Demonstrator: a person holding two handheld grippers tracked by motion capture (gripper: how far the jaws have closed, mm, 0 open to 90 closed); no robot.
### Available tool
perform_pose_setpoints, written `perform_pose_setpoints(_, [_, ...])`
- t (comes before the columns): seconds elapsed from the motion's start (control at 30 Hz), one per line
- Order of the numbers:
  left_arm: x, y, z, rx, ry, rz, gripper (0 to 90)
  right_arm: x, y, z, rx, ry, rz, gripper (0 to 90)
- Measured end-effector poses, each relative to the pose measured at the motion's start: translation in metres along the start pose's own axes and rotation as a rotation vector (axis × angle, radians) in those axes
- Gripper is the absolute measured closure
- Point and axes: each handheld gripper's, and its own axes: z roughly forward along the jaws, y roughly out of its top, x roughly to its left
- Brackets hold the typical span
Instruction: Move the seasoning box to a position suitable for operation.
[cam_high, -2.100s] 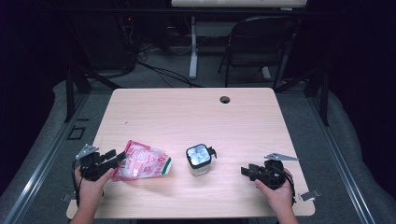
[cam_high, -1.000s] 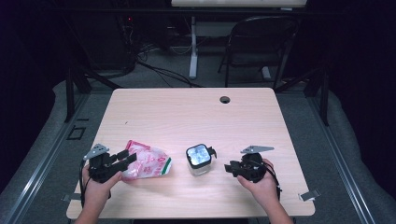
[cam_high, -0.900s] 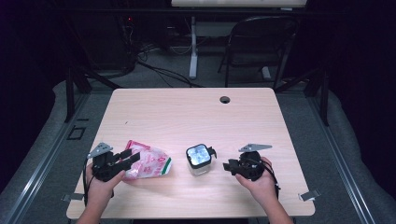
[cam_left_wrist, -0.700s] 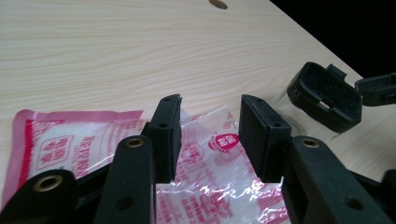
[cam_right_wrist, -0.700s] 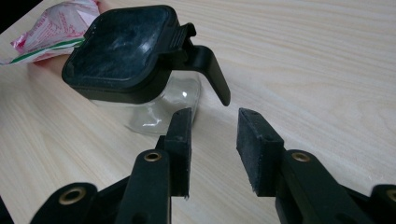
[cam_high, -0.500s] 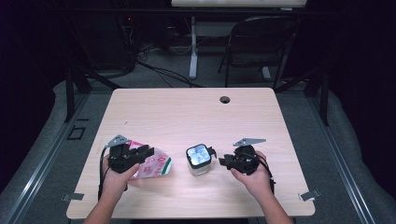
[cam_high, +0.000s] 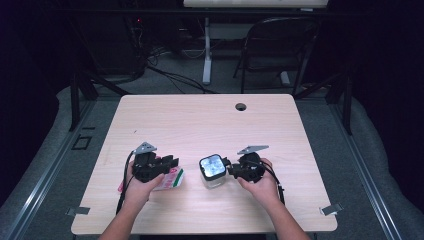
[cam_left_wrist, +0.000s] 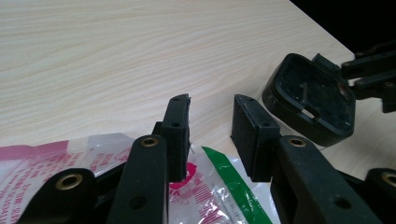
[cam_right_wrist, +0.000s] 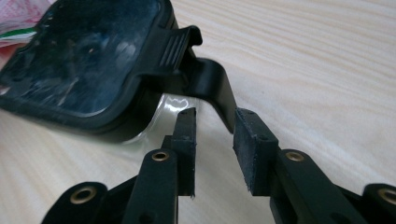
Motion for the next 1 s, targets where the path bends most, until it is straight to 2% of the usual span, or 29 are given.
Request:
perform_pose_setpoints(0.1, [-0.002, -0.001, -0.001, -0.003, -0.009, 0.008, 66.7, 0.001, 0.002, 0.007, -0.005, -0.015, -0.008, 71.6])
perform_pose_setpoints(0.27, [-0.004, -0.001, -0.004, -0.018, -0.028, -0.004, 66.7, 0.002, 0.003, 0.009, -0.027, -0.036, -0.013, 74.5])
perform_pose_setpoints(0.47, [-0.005, -0.003, -0.003, -0.009, -0.016, 0.006, 66.6, 0.003, 0.003, 0.009, -0.031, -0.050, -0.016, 76.5])
perform_pose_setpoints(0.67, [-0.007, -0.006, -0.003, 0.007, 0.004, 0.038, 65.9, 0.002, 0.002, 0.004, -0.035, -0.037, -0.011, 81.0])
perform_pose_setpoints(0.8, [-0.007, -0.006, -0.003, 0.002, 0.002, 0.039, 65.3, 0.001, 0.002, 0.004, -0.037, -0.031, -0.006, 80.2])
perform_pose_setpoints(0.83, [-0.007, -0.005, -0.004, 0.002, 0.002, 0.038, 65.2, 0.000, 0.002, 0.005, -0.037, -0.028, -0.003, 77.4])
perform_pose_setpoints(0.87, [-0.006, -0.005, -0.005, -0.003, 0.000, 0.034, 65.0, 0.000, 0.003, 0.009, -0.040, -0.040, -0.009, 70.3])
perform_pose_setpoints(1.0, [-0.006, -0.005, -0.006, -0.006, 0.002, 0.035, 65.4, 0.001, 0.001, 0.017, -0.020, -0.063, -0.027, 70.7])
